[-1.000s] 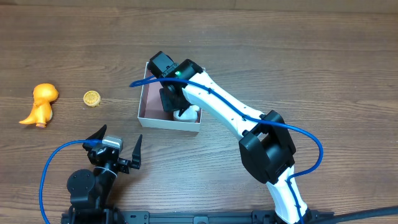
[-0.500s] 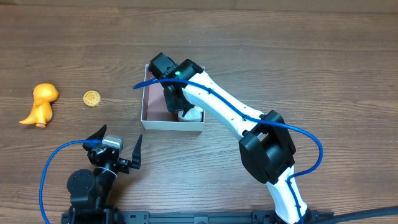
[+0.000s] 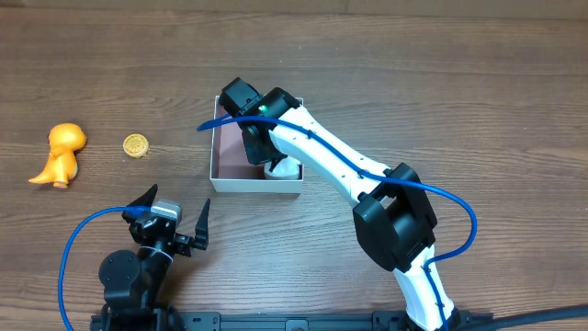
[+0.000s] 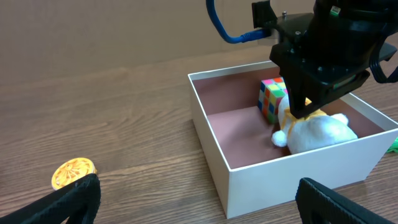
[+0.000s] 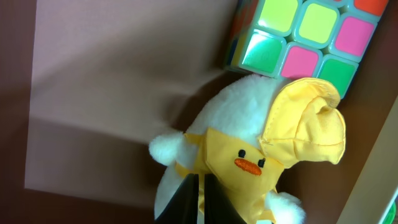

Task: Pack container
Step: 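Press the duck down into the box's right side with the right gripper, then open the right gripper and raise it away to the upper right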

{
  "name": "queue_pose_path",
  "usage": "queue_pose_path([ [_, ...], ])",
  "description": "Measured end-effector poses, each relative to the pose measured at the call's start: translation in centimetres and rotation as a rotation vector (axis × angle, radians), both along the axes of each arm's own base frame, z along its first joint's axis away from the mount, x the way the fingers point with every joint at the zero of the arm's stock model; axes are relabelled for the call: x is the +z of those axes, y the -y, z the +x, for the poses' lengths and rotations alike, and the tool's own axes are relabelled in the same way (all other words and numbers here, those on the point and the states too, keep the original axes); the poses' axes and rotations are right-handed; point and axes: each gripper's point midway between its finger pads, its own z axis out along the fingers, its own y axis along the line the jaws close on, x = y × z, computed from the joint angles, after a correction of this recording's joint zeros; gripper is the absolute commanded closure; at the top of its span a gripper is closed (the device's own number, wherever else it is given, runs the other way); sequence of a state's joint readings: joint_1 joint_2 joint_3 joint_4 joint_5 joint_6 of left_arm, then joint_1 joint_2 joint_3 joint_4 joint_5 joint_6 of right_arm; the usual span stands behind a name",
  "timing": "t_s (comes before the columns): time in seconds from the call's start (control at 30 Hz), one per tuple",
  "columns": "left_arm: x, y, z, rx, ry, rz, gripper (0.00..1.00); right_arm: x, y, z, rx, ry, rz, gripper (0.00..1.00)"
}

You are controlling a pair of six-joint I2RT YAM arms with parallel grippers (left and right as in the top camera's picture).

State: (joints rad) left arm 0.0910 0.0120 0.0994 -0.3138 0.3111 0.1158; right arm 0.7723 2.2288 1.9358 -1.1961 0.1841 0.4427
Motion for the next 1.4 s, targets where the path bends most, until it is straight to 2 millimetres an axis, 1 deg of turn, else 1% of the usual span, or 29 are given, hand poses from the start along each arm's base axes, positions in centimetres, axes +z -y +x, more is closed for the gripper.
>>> queue_pose_path([
  [0.17, 0.0, 0.0, 0.0, 0.000, 0.001, 0.000, 0.00, 0.0, 0.1, 0.1, 0.002, 0.003, -0.004, 0.92],
  [0.43, 0.0, 0.0, 0.0, 0.000, 0.000, 0.000, 0.00, 0.1, 0.2, 0.3, 0.029, 0.015, -0.017, 0.77],
  [0.57, 0.0, 0.0, 0.0, 0.000, 0.000, 0.000, 0.00, 0.1, 0.3, 0.3, 0.040, 0.016, -0.028, 0.75],
  [0.67, 0.0, 0.0, 0.0, 0.000, 0.000, 0.000, 0.00, 0.6, 0.2, 0.4, 0.042, 0.020, -0.027, 0.74],
  [0.77, 0.0, 0.0, 0.0, 0.000, 0.000, 0.000, 0.00, 2.3, -0.1, 0.9, 0.044, 0.041, -0.014, 0.74],
  [0.83, 0.0, 0.0, 0.0, 0.000, 0.000, 0.000, 0.00, 3.7, -0.5, 1.4, 0.044, 0.060, 0.002, 0.74],
  [0.87, 0.0, 0.0, 0.0, 0.000, 0.000, 0.000, 0.00, 4.8, -0.8, 1.7, 0.043, 0.078, 0.018, 0.73],
  [0.93, 0.0, 0.0, 0.0, 0.000, 0.000, 0.000, 0.00, 6.7, -1.2, 2.3, 0.040, 0.107, 0.045, 0.64],
  [0.97, 0.0, 0.0, 0.0, 0.000, 0.000, 0.000, 0.00, 8.0, -1.3, 2.6, 0.041, 0.127, 0.059, 0.59],
  [1.0, 0.0, 0.0, 0.0, 0.000, 0.000, 0.000, 0.00, 8.9, -1.2, 2.8, 0.036, 0.138, 0.064, 0.57],
  [1.07, 0.0, 0.0, 0.0, 0.000, 0.000, 0.000, 0.00, 10.8, -0.3, 3.1, 0.021, 0.155, 0.059, 0.48],
  [1.13, 0.0, 0.0, 0.0, 0.000, 0.000, 0.000, 0.00, 12.2, 1.1, 3.4, -0.003, 0.166, 0.043, 0.35],
  [1.17, 0.0, 0.0, 0.0, 0.000, 0.000, 0.000, 0.00, 12.7, 1.8, 3.6, -0.021, 0.169, 0.034, 0.33],
  [1.2, 0.0, 0.0, 0.0, 0.000, 0.000, 0.000, 0.00, 13.4, 3.3, 3.9, -0.035, 0.166, 0.012, 0.30],
  [1.23, 0.0, 0.0, 0.0, 0.000, 0.000, 0.000, 0.00, 13.6, 3.9, 4.0, -0.055, 0.167, 0.009, 0.24],
  [1.27, 0.0, 0.0, 0.0, 0.000, 0.000, 0.000, 0.00, 14.3, 5.5, 4.7, -0.085, 0.173, -0.006, 0.21],
  [1.33, 0.0, 0.0, 0.0, 0.000, 0.000, 0.000, 0.00, 14.9, 8.0, 4.9, -0.127, 0.156, -0.031, 0.09],
  [1.4, 0.0, 0.0, 0.0, 0.000, 0.000, 0.000, 0.00, 15.5, 9.7, 5.4, -0.164, 0.156, -0.037, 0.07],
])
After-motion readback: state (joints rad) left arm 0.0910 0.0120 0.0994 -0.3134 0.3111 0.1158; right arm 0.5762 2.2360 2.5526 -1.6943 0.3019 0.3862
